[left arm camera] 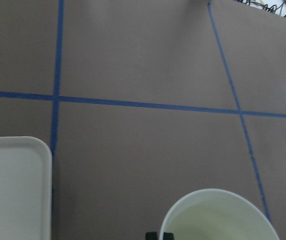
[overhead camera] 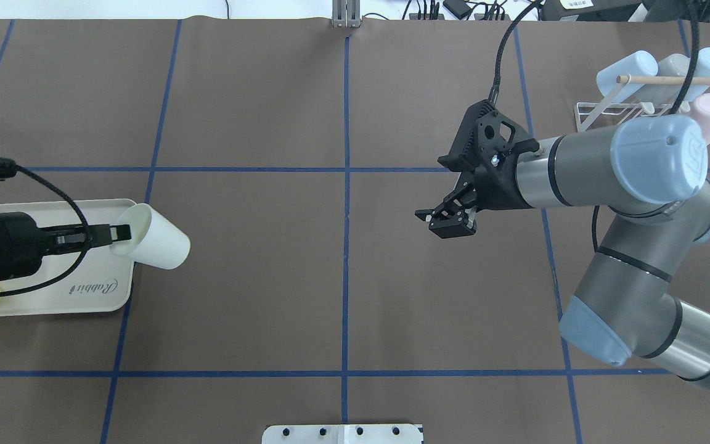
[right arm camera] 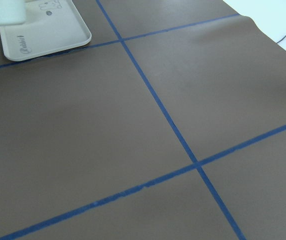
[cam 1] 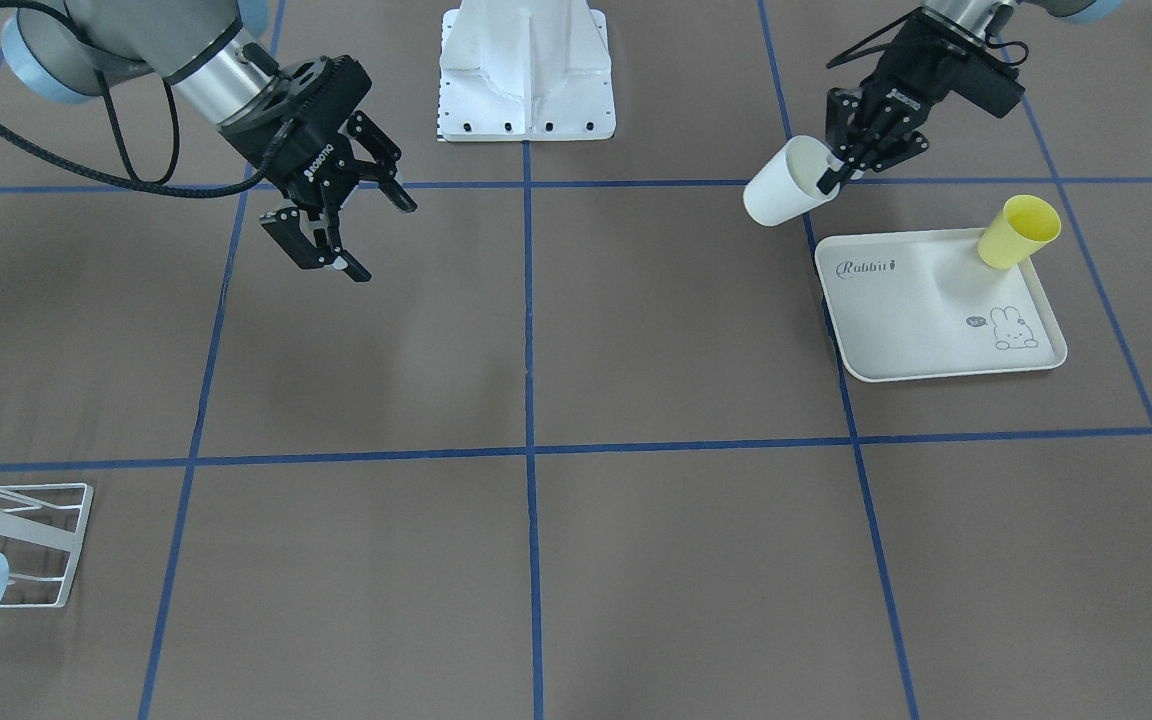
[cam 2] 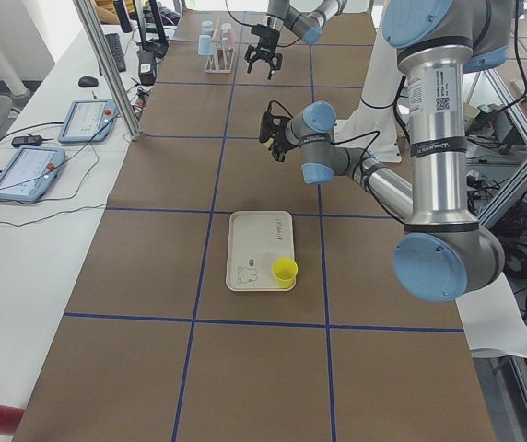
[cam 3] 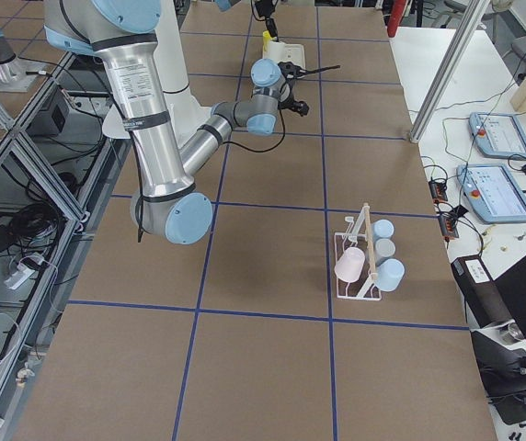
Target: Transfer IKEA cup to right arm and place on rack
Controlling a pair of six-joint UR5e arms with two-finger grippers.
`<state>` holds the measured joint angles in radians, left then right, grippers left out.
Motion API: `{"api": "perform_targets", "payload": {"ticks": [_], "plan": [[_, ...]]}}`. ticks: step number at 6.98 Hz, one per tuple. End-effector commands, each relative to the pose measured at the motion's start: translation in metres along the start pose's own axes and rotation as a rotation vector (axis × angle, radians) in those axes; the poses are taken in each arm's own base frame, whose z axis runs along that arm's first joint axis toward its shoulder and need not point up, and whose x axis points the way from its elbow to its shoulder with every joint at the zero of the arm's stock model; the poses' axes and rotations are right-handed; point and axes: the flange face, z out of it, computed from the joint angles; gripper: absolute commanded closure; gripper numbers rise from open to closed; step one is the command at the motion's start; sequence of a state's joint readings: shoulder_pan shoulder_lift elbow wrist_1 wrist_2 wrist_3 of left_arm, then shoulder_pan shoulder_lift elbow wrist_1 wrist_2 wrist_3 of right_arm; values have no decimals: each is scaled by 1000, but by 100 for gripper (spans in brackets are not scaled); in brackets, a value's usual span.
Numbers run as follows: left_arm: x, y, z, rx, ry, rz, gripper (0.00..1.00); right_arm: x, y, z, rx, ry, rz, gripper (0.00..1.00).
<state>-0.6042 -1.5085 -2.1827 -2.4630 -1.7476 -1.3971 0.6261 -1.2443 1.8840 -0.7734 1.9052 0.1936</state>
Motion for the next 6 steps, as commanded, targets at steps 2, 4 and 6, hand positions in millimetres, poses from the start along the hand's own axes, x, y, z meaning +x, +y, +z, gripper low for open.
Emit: {"api": "perform_targets", "payload": {"ticks": [2,4,6], "plan": [[94,2,25,-29,195,-64,100,-31,30,38,254,-73,-78,1],[121,3,60,-41,226,-61,100,-71,1,52,338,-89,-81,1],[122,2,66,-42,223,-61,100,-99,-11,62,376,-83,-70,1]]}}
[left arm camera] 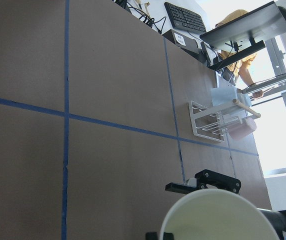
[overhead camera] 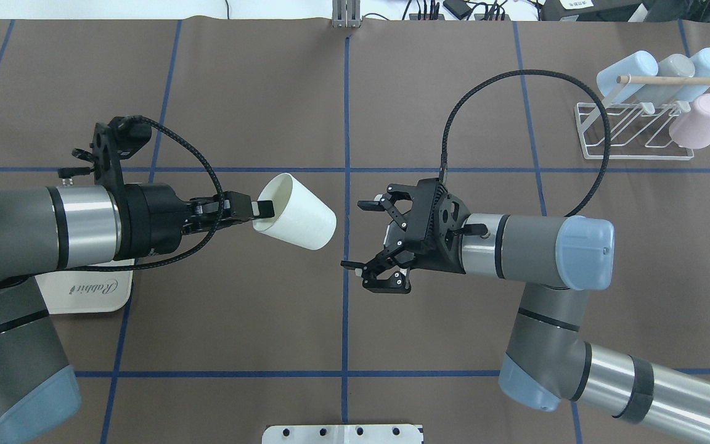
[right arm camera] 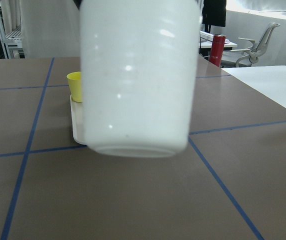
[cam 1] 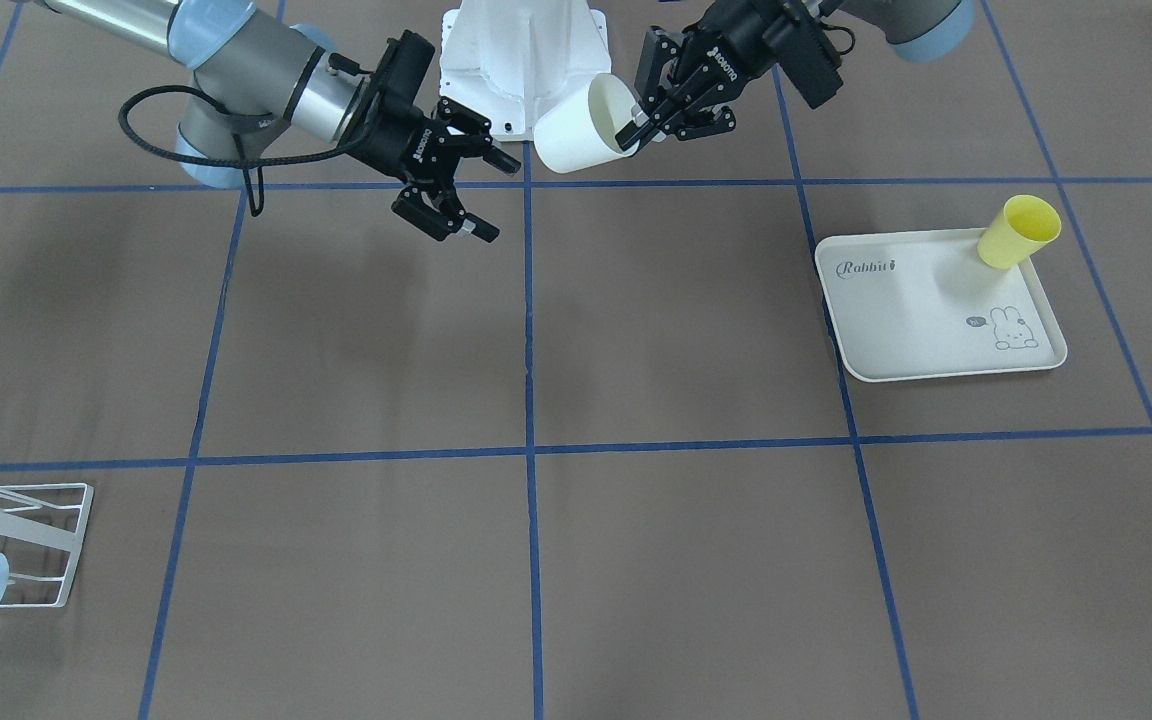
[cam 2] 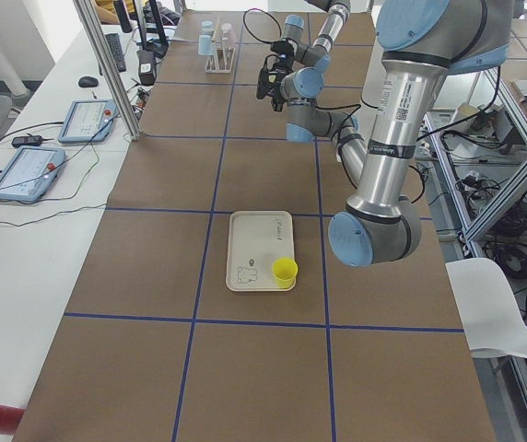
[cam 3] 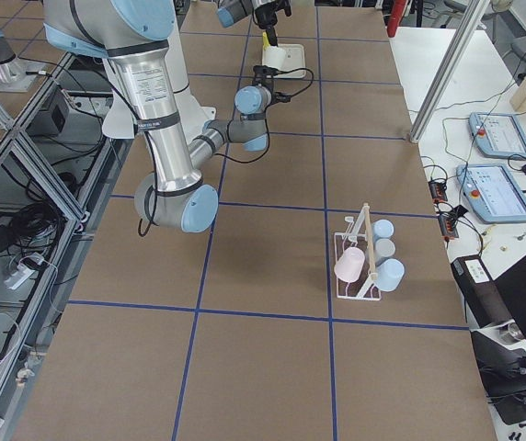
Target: Transfer IKEA cup to right arm and place on rack
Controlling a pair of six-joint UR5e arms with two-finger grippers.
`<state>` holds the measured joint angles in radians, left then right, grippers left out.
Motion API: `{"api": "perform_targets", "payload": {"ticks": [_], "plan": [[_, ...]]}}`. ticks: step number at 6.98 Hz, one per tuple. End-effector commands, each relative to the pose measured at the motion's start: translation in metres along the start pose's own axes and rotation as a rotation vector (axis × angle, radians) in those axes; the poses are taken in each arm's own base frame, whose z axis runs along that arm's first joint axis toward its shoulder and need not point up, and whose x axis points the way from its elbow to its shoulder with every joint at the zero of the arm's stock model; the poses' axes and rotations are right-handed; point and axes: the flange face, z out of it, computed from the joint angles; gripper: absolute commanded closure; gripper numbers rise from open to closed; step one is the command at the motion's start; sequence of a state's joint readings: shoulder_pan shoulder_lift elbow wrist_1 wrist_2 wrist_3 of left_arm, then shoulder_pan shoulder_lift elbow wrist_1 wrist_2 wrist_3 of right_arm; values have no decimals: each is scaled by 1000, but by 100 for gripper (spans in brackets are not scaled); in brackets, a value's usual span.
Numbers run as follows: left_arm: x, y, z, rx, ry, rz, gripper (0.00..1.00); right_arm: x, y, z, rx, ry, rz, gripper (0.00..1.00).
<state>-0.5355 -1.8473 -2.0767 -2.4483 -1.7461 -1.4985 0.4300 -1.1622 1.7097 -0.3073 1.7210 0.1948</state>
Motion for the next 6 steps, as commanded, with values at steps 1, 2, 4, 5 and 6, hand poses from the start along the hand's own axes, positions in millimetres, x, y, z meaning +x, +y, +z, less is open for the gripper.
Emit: {"api": "perform_targets", "payload": {"ticks": [1,2,4,5,6], "plan": [[2,5,8,-13,3,-1,100,-22,-6,7,55,-14,0,1],[1,7,10,-18,-1,-2,100,-26,-8,5,79,-25,1,1],[-3,18,17,-42,-10,-6,100,-27,-10,4,87,-27,4,1],[-4,22,20,-51,-11,-7,100,-26,-10,4,87,-25,4,1],[-4,28,23,-62,-13,-8,100,-27,-10,4,89,-26,4,1]]}}
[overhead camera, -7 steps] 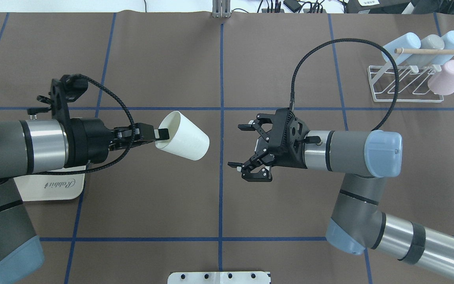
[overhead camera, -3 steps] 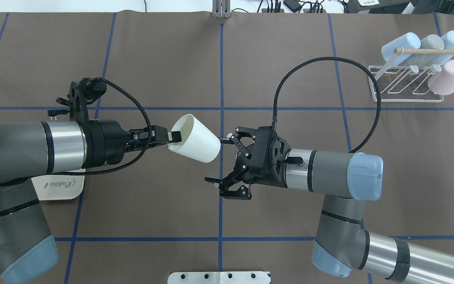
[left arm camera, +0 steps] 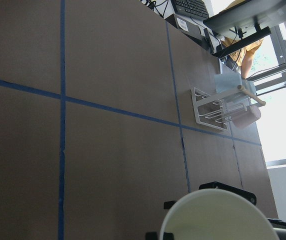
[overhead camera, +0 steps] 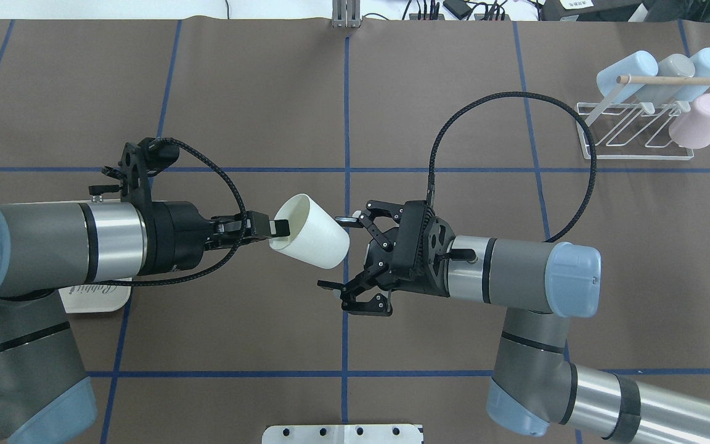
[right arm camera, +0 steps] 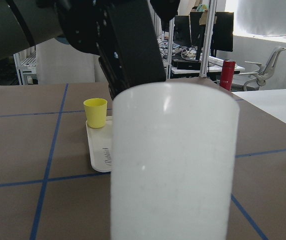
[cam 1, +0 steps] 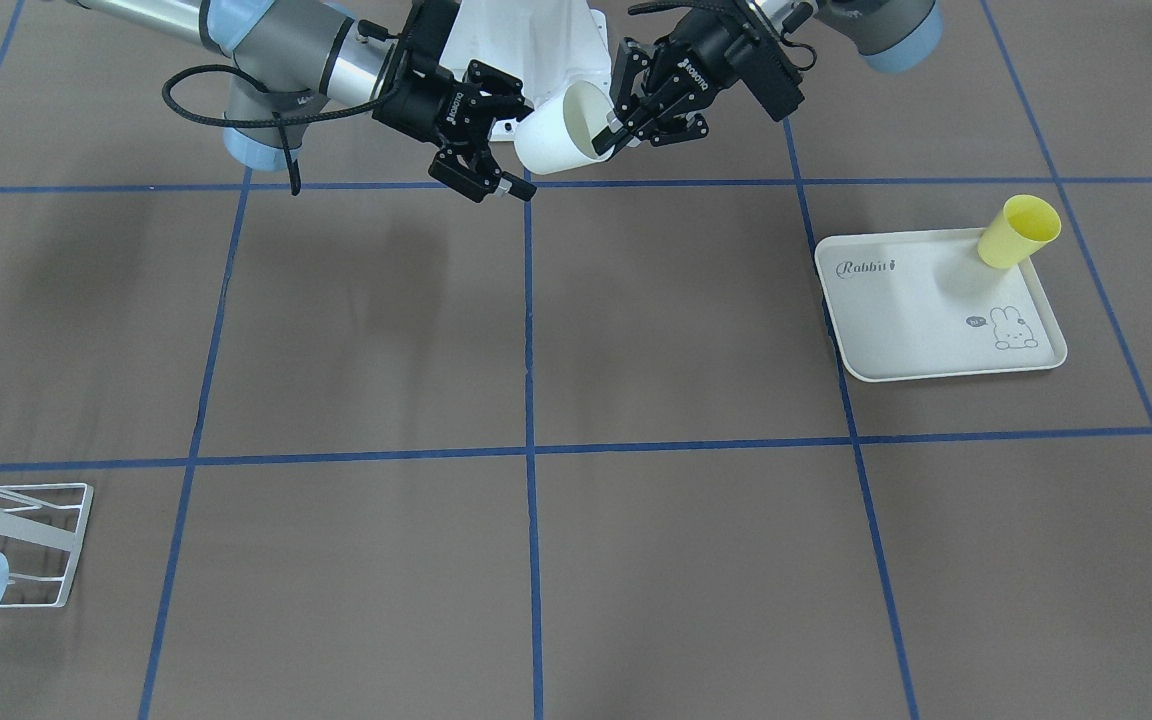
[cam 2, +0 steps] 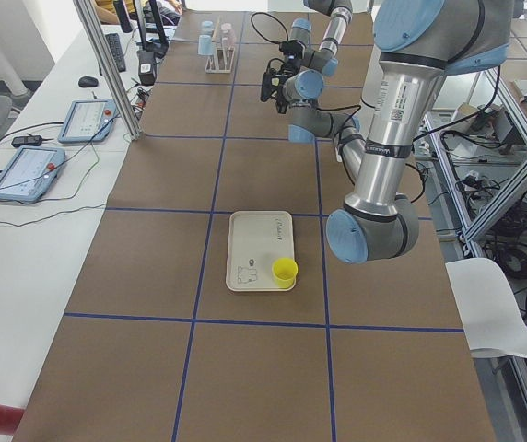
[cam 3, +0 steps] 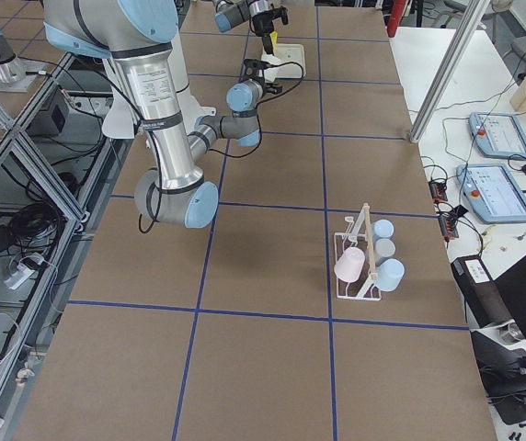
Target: Transfer IKEA cup to right arm and place on rack
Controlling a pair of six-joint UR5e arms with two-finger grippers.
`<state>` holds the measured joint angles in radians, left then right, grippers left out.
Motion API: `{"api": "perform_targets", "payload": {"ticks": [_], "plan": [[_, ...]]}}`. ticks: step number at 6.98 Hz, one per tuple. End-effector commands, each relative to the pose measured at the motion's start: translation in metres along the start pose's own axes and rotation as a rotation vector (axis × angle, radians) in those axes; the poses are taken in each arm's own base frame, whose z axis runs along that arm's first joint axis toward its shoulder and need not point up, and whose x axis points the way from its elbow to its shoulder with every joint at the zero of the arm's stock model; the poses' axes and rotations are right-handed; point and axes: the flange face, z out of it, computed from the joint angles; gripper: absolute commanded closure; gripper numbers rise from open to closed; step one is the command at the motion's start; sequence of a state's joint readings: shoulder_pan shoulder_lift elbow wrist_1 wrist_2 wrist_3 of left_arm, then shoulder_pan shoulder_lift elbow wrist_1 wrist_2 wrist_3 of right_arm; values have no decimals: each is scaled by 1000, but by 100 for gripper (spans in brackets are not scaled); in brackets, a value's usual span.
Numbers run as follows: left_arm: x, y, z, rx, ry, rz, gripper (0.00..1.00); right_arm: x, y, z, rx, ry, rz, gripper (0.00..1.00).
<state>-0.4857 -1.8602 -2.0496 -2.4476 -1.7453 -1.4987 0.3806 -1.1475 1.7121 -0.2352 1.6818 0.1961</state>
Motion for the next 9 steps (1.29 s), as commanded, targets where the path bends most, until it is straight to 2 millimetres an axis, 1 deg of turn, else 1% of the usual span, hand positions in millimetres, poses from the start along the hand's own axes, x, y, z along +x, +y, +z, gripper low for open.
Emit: {"api": "perform_targets", "payload": {"ticks": [1,3,5,6,7,8,9], "plan": [[-1,7,4,-15,-2,-2,100,-1,-1,-1,3,-2,1,1],[-2,9,5,-19,-4,-2,100,-1,-2,0,5,-2,1,2],[-3,9,6,-17,-5,-3,100,-2,-4,-1,9,-4,3,8],[-3,9,6,-17,-5,-3,100,-3,-5,-1,12,-6,6,19],[-3,9,6,-17,-5,-3,100,-3,-6,0,13,-7,9,34],[-3,9,6,-19,-5,-3,88,-3,-5,-1,13,-8,32,51],[0,9,5,-21,1,6,31,-3,-6,-1,14,-9,32,65]]}}
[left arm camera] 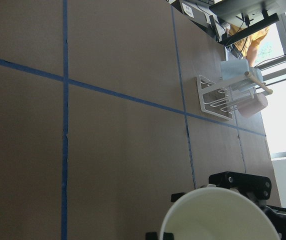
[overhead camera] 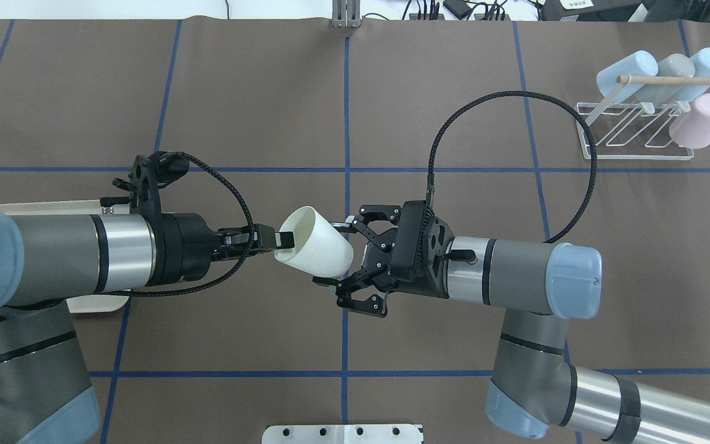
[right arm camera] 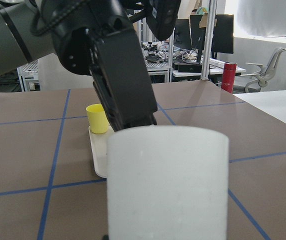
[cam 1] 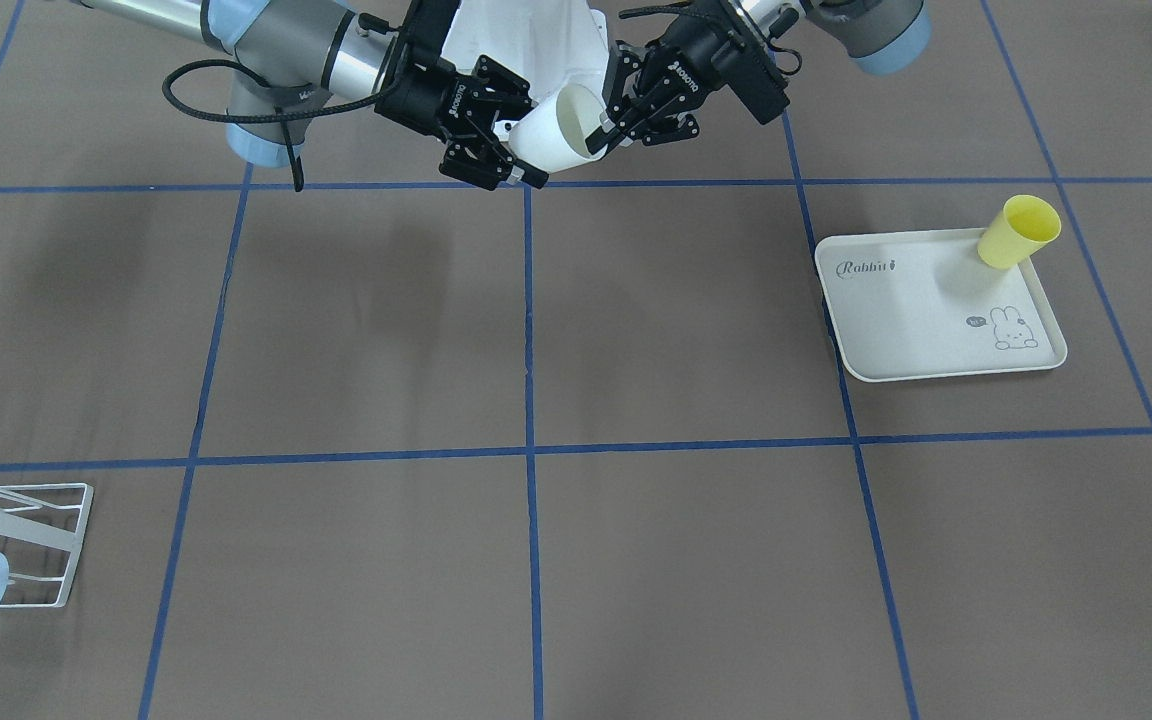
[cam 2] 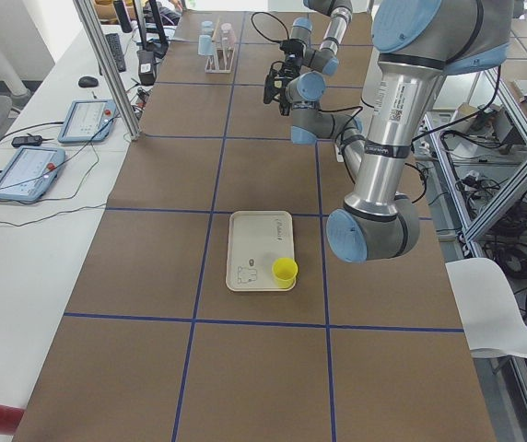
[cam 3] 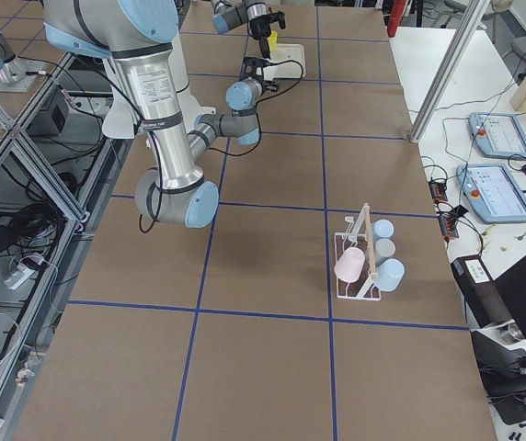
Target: Transfer IKEA cup to right arm and place on rack
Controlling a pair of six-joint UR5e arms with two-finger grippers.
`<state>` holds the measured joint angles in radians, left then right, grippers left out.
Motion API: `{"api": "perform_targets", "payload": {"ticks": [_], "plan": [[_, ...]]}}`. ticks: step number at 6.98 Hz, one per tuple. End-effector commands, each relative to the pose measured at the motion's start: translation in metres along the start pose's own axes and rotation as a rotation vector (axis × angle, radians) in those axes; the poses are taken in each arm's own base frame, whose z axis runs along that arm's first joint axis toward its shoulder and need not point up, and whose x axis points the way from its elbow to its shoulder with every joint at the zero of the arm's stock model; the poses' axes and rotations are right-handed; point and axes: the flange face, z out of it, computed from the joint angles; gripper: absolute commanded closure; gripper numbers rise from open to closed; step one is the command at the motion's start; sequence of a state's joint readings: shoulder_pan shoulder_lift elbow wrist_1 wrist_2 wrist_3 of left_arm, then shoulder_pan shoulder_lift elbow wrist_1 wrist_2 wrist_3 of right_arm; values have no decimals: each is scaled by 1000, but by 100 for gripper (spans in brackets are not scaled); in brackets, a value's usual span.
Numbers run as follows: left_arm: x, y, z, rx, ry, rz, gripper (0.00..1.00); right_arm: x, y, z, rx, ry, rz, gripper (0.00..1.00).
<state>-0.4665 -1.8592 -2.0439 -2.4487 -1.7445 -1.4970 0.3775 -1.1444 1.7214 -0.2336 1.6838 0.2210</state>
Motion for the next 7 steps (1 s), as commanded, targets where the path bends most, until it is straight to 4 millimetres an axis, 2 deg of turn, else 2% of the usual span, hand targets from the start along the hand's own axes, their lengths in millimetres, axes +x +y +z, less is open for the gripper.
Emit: {"api": "perform_targets", "payload": {"ticks": [1,3,4,5,6,7], "plan": [[4,-1,-4,10,13,11,0,1,-1,-1,2,0,7,69],[2,-13,-13,28,5,31,0,3,1,-2,-3,8,5,71],[-18,-22,-19,39,-62,73,0,15,5,-5,-30,33,2,77],[-31,-30,-21,42,-168,119,0,39,10,-9,-101,85,-2,78],[-46,-40,-38,39,-285,208,0,68,9,-13,-199,150,-7,78],[-60,-43,-69,28,-367,299,0,94,7,-20,-283,207,-11,81]]}}
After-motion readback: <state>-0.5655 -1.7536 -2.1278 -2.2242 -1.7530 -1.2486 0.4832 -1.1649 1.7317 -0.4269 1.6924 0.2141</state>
